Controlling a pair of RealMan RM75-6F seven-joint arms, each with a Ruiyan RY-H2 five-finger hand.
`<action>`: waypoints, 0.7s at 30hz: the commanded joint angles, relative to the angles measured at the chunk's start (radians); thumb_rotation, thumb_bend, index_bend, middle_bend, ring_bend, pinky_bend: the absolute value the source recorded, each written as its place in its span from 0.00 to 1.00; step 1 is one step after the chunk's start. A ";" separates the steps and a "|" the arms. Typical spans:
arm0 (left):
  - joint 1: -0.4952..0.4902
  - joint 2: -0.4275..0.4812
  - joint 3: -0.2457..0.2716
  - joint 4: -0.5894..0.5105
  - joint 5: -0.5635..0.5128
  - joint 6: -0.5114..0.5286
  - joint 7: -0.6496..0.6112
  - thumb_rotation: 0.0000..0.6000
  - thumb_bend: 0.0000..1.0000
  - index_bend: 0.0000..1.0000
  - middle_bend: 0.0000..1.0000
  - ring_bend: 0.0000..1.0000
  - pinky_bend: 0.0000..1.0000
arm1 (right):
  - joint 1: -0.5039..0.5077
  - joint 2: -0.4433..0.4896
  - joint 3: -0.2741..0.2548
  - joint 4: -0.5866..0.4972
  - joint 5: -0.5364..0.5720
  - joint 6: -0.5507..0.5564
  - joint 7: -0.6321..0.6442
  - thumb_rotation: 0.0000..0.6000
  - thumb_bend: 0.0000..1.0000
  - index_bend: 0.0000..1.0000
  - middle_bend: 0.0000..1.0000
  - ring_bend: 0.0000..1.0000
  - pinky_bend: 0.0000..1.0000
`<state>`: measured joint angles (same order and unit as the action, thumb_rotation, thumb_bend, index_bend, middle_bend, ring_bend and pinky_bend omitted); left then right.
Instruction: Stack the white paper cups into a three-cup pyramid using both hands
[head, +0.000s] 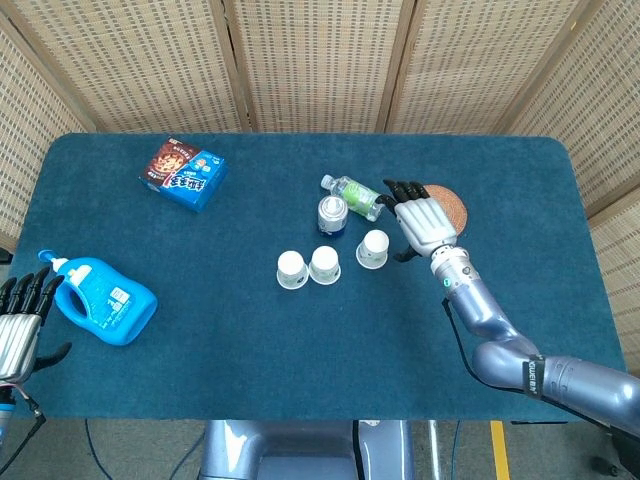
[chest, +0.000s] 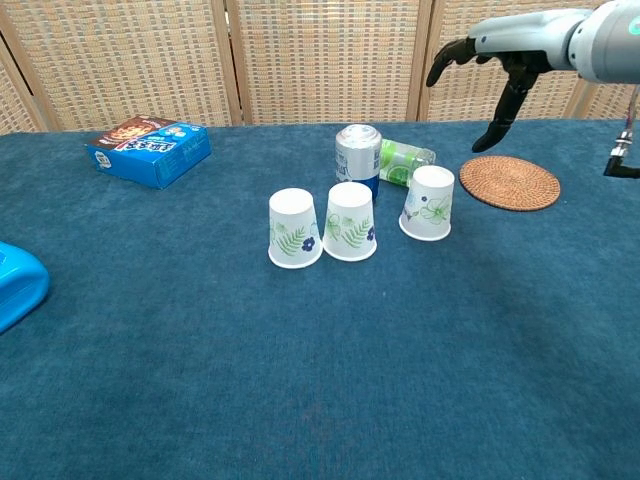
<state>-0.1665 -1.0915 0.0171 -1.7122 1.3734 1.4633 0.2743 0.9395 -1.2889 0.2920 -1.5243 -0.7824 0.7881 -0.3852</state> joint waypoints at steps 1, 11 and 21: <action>0.002 -0.001 -0.003 0.000 0.002 -0.001 0.002 1.00 0.22 0.07 0.00 0.00 0.00 | 0.024 -0.027 -0.012 0.036 0.022 -0.017 -0.008 1.00 0.18 0.21 0.00 0.00 0.09; 0.013 0.001 -0.015 0.001 0.005 -0.002 0.004 1.00 0.22 0.07 0.00 0.00 0.00 | 0.059 -0.094 -0.043 0.121 0.052 -0.050 0.000 1.00 0.18 0.21 0.00 0.00 0.09; 0.019 0.001 -0.019 -0.002 0.016 -0.015 0.004 1.00 0.22 0.07 0.00 0.00 0.00 | 0.084 -0.185 -0.079 0.275 0.077 -0.110 0.022 1.00 0.18 0.25 0.00 0.00 0.09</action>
<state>-0.1483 -1.0904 -0.0012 -1.7141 1.3891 1.4492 0.2784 1.0180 -1.4577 0.2241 -1.2700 -0.7132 0.6929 -0.3681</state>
